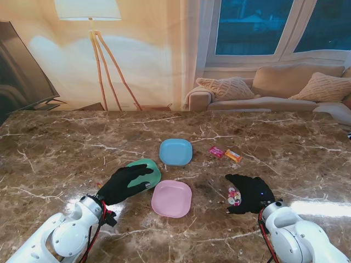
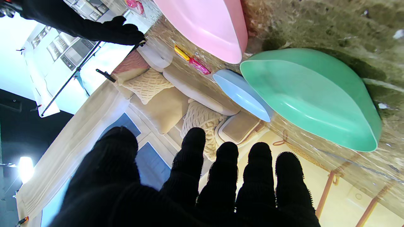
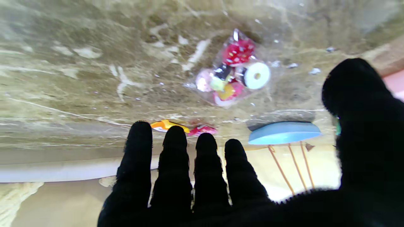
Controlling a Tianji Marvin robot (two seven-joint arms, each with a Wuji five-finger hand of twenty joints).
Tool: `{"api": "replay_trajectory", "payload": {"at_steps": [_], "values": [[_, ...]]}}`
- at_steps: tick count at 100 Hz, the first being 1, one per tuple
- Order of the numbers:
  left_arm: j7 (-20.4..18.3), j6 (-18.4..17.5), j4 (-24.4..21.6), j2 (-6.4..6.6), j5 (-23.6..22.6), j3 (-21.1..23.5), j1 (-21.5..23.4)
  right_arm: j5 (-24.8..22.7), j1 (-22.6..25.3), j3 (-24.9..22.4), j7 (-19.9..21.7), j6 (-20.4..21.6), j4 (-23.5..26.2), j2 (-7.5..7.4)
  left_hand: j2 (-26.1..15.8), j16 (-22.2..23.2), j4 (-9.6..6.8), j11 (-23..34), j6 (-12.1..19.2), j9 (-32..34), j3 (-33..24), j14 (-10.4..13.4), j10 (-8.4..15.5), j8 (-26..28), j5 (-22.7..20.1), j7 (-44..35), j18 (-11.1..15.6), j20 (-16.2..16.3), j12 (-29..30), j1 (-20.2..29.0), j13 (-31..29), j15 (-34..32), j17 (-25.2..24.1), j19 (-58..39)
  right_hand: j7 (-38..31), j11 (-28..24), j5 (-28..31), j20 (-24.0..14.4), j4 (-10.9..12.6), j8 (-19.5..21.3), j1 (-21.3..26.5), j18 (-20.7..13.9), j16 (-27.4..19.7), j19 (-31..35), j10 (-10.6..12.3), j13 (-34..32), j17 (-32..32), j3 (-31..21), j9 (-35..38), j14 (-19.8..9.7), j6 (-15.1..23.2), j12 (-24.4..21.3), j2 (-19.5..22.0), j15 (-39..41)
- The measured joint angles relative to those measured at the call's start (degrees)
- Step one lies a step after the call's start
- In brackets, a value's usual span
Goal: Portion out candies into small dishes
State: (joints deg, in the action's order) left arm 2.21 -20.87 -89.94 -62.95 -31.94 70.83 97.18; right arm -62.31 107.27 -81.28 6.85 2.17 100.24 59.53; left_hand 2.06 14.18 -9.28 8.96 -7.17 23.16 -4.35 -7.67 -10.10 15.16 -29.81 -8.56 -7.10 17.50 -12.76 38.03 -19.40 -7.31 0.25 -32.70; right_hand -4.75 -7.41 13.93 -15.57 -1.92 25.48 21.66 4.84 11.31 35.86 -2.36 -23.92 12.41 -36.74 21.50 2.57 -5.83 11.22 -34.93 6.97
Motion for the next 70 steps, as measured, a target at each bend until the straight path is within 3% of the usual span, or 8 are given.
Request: {"api": "replay_trajectory", "payload": {"at_steps": [18, 46, 52, 57, 62, 66, 67, 70], "values": [[0.12, 0.0, -0.04, -0.01, -0.07, 0.27, 0.16, -2.84, -0.69, 1.27, -0.48, -2.8, -1.62, -0.02, 0.0, 0.0, 0.0, 0.0, 0.0, 0.0, 0.0, 0.0, 0.0, 0.0, -0.01, 0.0, 0.0, 0.0, 0.0, 0.0, 0.0, 0.0, 0.0, 0.0, -4.19, -5.19, -4.22, -3.38, 0.0, 8.63, 2.23, 0.64, 3.66, 2.65, -1.26, -0.15, 3.66, 1.36, -3.41, 0.0, -4.38, 5.89, -0.1, 3.69], [-0.04, 0.02, -0.16, -0.01, -0.08, 0.7, 0.4, -4.91, -2.91, 3.58, 1.86, -6.79, -3.77, -0.37, 0.0, 0.0, 0.0, 0.0, 0.0, 0.01, 0.0, 0.0, 0.0, 0.0, -0.01, 0.0, 0.0, 0.0, 0.0, 0.0, 0.0, 0.0, 0.0, 0.0, -10.36, -17.01, -1.87, -7.85, -0.69, 16.31, 3.73, -0.87, 12.39, 11.94, -1.41, -4.4, 10.26, 2.61, -3.06, -0.15, -4.47, 16.57, -0.18, 14.12], [-0.03, 0.09, -0.2, -0.01, -0.16, 0.81, 0.47, -5.79, -3.69, 4.14, 1.63, -6.96, -4.32, -0.48, 0.0, 0.0, 0.0, 0.0, 0.0, 0.01, 0.0, 0.0, 0.0, 0.0, -0.01, 0.0, 0.0, 0.0, 0.0, 0.0, 0.0, 0.0, 0.0, 0.0, -11.96, -19.23, 0.46, -8.73, -2.42, 17.87, 4.17, -1.8, 14.11, 14.21, -1.18, -5.74, 12.29, 3.35, -0.89, -0.15, -3.09, 18.89, -0.66, 16.3], [-0.03, 0.11, -0.24, -0.01, -0.19, 0.91, 0.52, -7.09, -4.44, 4.73, 0.65, -6.99, -5.03, -0.58, 0.0, 0.0, 0.0, 0.0, 0.0, 0.01, 0.0, 0.0, 0.0, 0.0, -0.01, 0.0, 0.0, 0.0, 0.0, 0.0, 0.0, 0.0, 0.0, 0.0, -14.58, -21.57, 3.18, -9.4, -2.55, 19.2, 4.17, -1.86, 16.96, 17.07, -0.41, -9.25, 14.33, 3.71, 2.01, -0.13, -1.68, 20.84, -2.22, 20.6], [-0.02, 0.15, -0.28, -0.01, -0.24, 0.98, 0.57, -7.97, -5.19, 5.48, -2.64, -6.99, -6.5, -0.65, 0.0, 0.0, 0.0, 0.0, 0.0, 0.01, 0.0, 0.0, 0.0, 0.0, -0.01, 0.0, 0.0, 0.0, 0.0, 0.0, 0.0, 0.0, 0.0, 0.0, -16.7, -24.22, 6.99, -10.59, -4.99, 20.87, 4.17, -2.21, 20.66, 20.7, 0.87, -15.26, 17.25, 4.02, 6.07, -0.81, 0.52, 23.29, -3.61, 26.89], [-0.03, 0.21, -0.33, 0.0, -0.27, 1.05, 0.62, -8.07, -5.6, 6.0, -5.88, -6.98, -7.81, -0.65, 0.0, 0.0, 0.0, 0.0, 0.0, 0.01, 0.0, 0.0, 0.0, 0.0, -0.02, 0.0, 0.0, 0.0, 0.0, 0.0, 0.0, 0.0, 0.0, 0.0, -18.06, -25.3, 8.67, -10.69, -6.16, 21.89, 4.05, -2.26, 22.19, 22.45, 1.64, -16.48, 18.7, 3.66, 8.19, -0.88, 1.6, 24.82, -4.87, 29.05], [-0.03, 0.22, -0.34, 0.0, -0.28, 1.07, 0.63, -8.06, -5.67, 6.1, -6.58, -6.96, -8.09, -0.65, 0.0, 0.0, 0.0, 0.0, 0.0, 0.01, 0.0, 0.0, 0.0, 0.0, -0.02, 0.0, 0.0, 0.0, 0.0, 0.0, 0.0, 0.0, 0.0, 0.0, -18.7, -25.95, 9.56, -10.7, -7.6, 22.26, 3.84, -2.26, 22.83, 23.56, 1.99, -17.25, 19.31, 2.52, 9.26, -0.93, 2.04, 25.59, -5.91, 29.95], [-0.04, 0.28, -0.39, 0.0, -0.28, 1.12, 0.66, -8.0, -5.84, 6.3, -8.09, -6.89, -8.74, -0.64, 0.0, 0.0, 0.0, 0.0, 0.0, 0.01, 0.0, 0.0, 0.0, 0.0, -0.02, 0.0, 0.0, 0.0, 0.0, 0.0, 0.0, 0.0, 0.0, 0.0, -20.01, -26.79, 11.62, -10.71, -8.52, 23.1, 1.62, -2.32, 24.04, 25.35, 2.68, -18.88, 20.48, -7.02, 11.55, -1.06, 3.06, 26.86, -8.85, 31.47]]}}
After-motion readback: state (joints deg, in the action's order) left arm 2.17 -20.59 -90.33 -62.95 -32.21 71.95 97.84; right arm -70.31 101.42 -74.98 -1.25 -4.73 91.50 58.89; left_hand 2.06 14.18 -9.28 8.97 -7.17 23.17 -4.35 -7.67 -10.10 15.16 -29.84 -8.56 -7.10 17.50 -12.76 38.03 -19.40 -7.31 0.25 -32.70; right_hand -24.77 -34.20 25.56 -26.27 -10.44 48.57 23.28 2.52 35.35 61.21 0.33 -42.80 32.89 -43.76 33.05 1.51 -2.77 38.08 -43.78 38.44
